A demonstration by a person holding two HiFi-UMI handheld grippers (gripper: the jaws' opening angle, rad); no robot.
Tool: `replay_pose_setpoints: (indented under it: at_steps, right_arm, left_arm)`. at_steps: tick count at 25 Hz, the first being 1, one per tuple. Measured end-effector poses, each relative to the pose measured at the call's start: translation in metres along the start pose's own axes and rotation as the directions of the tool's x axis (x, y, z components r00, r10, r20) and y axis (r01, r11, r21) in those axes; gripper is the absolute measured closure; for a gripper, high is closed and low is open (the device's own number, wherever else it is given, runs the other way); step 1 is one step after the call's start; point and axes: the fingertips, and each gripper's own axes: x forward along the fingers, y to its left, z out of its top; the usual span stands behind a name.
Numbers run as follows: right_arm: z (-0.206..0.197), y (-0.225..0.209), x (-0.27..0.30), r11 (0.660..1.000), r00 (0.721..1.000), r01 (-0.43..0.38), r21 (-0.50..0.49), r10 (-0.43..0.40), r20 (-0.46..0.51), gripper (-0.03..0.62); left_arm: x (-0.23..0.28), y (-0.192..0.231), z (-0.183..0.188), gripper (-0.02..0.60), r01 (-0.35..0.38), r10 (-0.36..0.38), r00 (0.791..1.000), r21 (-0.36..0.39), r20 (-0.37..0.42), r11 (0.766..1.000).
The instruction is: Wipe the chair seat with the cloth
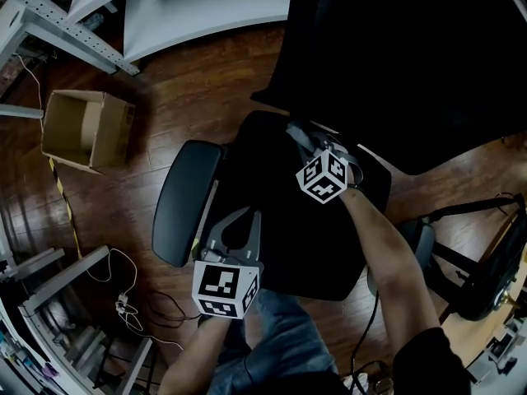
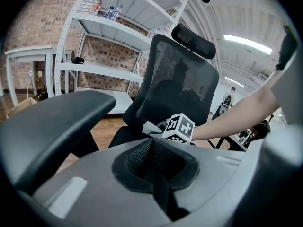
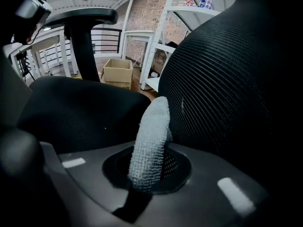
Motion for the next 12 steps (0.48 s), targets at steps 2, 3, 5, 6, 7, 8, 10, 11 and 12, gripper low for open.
replay_pose_setpoints:
  at_steps: [2,3,5,6,7,8,10,11,12]
  right_arm:
    - [-0.002,0.003,0.000,1.000,1.000,-0.004,0.001,0.004,0.001,0.580]
    - [-0.002,0.005,0.000,1.000,1.000,-0.005,0.001,0.005,0.003,0.580]
    - [0.000,0.009,-0.003,1.000,1.000,-0.009,0.000,0.009,0.014,0.580]
    - [0.001,0.012,-0.004,1.000,1.000,-0.010,-0.001,0.011,0.020,0.580]
    - [0.002,0.015,-0.006,1.000,1.000,-0.012,-0.002,0.012,0.027,0.580]
    - [0.003,0.019,-0.008,1.000,0.999,-0.013,0.000,0.013,0.032,0.580]
    - [0.006,0.029,-0.013,1.000,0.999,-0.016,0.004,0.015,0.039,0.580]
    - [0.007,0.035,-0.016,1.000,0.999,-0.019,0.002,0.019,0.041,0.580]
    - [0.008,0.043,-0.019,1.000,0.999,-0.023,-0.003,0.024,0.043,0.580]
  left_arm:
    - [0.001,0.000,0.000,0.583,0.000,0.000,1.000,-0.001,-0.002,1.000]
    - [0.001,0.000,0.000,0.583,0.000,0.000,1.000,-0.002,-0.001,1.000]
    - [0.000,0.000,-0.001,0.583,0.000,0.000,1.000,-0.004,0.001,1.000]
    - [-0.001,-0.001,-0.002,0.583,0.000,0.000,1.000,-0.003,0.001,1.000]
    - [-0.001,-0.001,-0.004,0.583,0.002,-0.002,1.000,0.000,0.001,1.000]
    - [-0.002,-0.002,-0.005,0.583,0.005,-0.005,1.000,0.004,-0.001,1.000]
    - [-0.006,-0.004,-0.010,0.583,0.014,-0.014,1.000,0.009,-0.007,1.000]
    - [-0.008,-0.005,-0.013,0.583,0.019,-0.019,1.000,0.009,-0.011,1.000]
    - [-0.011,-0.006,-0.016,0.583,0.024,-0.024,1.000,0.008,-0.016,1.000]
